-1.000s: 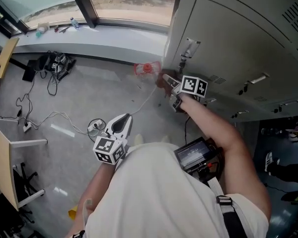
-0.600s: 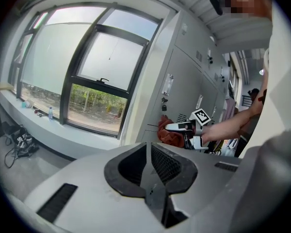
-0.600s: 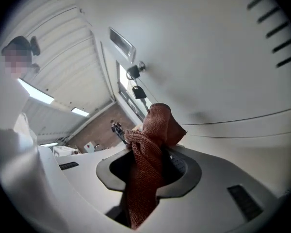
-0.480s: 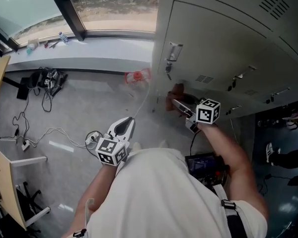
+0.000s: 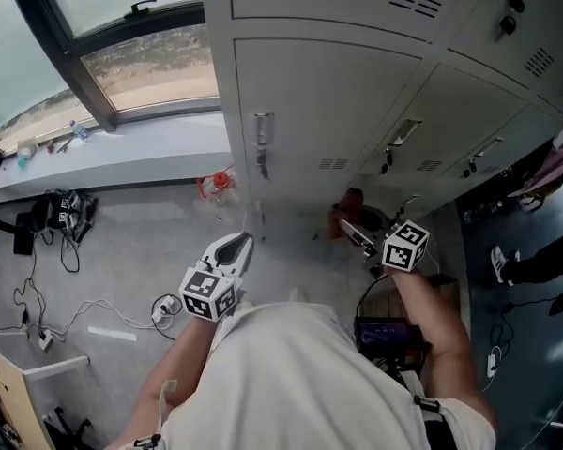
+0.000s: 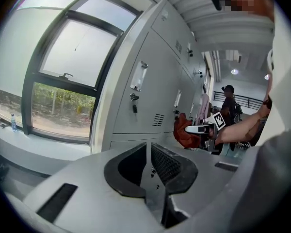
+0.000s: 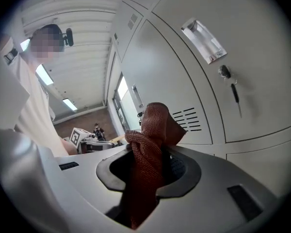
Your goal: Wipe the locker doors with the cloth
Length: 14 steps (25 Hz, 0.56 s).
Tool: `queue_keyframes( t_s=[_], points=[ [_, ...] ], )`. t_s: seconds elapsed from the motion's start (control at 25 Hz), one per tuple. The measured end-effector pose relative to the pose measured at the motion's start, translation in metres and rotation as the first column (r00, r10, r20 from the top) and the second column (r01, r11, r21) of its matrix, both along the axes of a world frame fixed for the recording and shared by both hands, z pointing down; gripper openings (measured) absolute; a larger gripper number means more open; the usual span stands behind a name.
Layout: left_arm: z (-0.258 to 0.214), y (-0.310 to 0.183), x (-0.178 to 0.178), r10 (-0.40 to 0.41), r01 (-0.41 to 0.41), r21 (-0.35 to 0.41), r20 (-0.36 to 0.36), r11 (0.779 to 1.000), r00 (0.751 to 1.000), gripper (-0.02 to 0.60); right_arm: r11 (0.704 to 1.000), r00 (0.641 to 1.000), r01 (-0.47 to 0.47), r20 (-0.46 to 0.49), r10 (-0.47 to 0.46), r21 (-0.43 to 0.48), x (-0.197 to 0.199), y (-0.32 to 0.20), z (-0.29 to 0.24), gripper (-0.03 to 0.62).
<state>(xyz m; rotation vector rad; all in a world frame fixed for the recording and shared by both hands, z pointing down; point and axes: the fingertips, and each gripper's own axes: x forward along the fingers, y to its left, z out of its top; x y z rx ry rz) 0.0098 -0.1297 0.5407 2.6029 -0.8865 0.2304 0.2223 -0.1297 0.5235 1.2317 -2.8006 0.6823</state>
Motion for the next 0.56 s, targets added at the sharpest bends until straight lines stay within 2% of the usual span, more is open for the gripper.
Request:
queue_keyframes(
  t_s=[0.24, 0.56],
  points=[
    [-0.002, 0.002, 0.018, 0.058, -0.058, 0.008, 0.008, 0.998, 0.998, 0.035, 0.999, 0.999, -0.035, 0.002, 0.035, 0.035, 0.011, 0.01, -0.008, 0.115],
    [0.001, 0.012, 0.016, 0.06, -0.06, -0.01, 0.015, 0.998, 0.998, 0.034, 0.999, 0.998, -0.049, 0.044, 0.049, 0.005, 0.009, 0.025, 0.0, 0.117]
  ],
)
